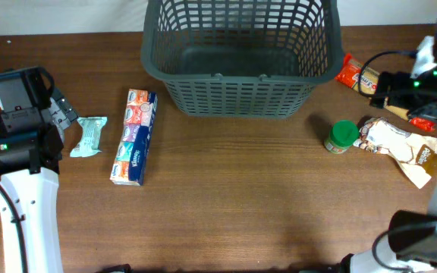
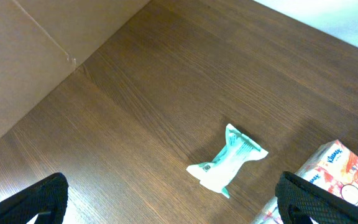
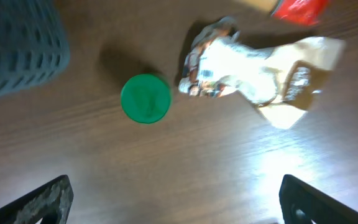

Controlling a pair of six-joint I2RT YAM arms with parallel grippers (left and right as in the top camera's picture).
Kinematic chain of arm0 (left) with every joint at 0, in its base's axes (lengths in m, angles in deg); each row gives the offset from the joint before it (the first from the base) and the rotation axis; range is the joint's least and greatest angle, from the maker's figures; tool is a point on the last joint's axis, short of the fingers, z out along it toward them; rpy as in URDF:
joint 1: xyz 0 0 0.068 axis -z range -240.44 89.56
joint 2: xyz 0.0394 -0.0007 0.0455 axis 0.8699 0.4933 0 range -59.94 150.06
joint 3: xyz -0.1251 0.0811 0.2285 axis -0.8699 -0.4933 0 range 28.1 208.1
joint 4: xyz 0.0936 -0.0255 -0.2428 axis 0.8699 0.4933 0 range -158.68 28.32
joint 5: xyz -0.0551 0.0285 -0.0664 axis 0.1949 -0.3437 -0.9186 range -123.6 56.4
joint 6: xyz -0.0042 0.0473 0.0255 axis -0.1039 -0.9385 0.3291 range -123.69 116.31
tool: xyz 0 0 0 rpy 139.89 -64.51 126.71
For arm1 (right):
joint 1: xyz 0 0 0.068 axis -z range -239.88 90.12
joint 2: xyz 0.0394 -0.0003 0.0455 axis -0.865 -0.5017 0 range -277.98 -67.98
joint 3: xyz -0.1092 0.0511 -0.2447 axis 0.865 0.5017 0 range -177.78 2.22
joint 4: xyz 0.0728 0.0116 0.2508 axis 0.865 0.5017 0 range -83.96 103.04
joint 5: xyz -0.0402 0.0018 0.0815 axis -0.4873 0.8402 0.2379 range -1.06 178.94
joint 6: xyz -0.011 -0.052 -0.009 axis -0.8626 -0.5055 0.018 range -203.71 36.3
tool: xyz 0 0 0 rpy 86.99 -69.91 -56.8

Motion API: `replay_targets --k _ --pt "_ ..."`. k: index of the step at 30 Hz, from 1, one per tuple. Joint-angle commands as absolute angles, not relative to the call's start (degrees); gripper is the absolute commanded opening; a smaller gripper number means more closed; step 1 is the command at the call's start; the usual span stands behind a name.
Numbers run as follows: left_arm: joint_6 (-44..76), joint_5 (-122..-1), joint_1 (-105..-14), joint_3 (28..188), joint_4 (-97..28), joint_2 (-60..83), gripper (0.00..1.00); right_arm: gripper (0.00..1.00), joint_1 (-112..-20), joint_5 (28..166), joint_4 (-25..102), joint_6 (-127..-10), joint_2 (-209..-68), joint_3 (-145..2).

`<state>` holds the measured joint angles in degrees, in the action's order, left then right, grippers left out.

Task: Pack container
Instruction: 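Move the right gripper above the green-capped jar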

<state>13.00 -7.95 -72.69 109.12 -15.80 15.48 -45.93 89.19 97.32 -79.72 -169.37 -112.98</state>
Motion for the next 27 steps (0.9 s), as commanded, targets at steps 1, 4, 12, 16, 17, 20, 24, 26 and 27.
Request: replay_targets --k 1,4,12,16,17,20,24,26,27 --pt "12.9 -8.6 -73.0 109.9 -15.9 15.1 1.00 0.99 -45.6 95.2 95.6 -83.7 -170.7 -109.6" --pt "12.9 -8.6 -73.0 109.9 -15.9 15.1 1.00 0.99 -45.6 95.3 92.9 -83.7 -170.7 -106.8" --pt "12.9 -8.6 -73.0 109.9 -15.9 15.1 1.00 0.99 -45.6 96.5 84.0 -81.3 -170.7 -97.9" --pt "12.9 -8.6 -73.0 109.9 -15.9 15.1 1.00 0.99 -45.6 98.0 80.4 -81.3 -170.7 -92.3" --pt "12.9 -8.6 -73.0 109.9 -15.9 15.1 1.00 0.99 -45.6 98.0 79.2 -81.3 -170.7 -90.6" --pt "12.9 -8.6 -73.0 109.9 -15.9 15.1 1.00 0.99 -45.6 100.1 76.6 -81.9 -170.7 -86.6" --pt "12.9 -8.6 -73.0 109.9 -15.9 15.1 1.00 0.99 -45.6 100.8 73.8 -82.4 -170.7 -82.7" --pt "12.9 -8.6 -73.0 109.9 -15.9 15.1 1.00 0.99 -45.6 100.7 73.4 -84.8 -170.7 -81.2" --pt "12.9 -8.6 -73.0 109.9 -15.9 15.1 1.00 0.99 -45.6 100.7 73.2 -86.0 -170.7 -80.8"
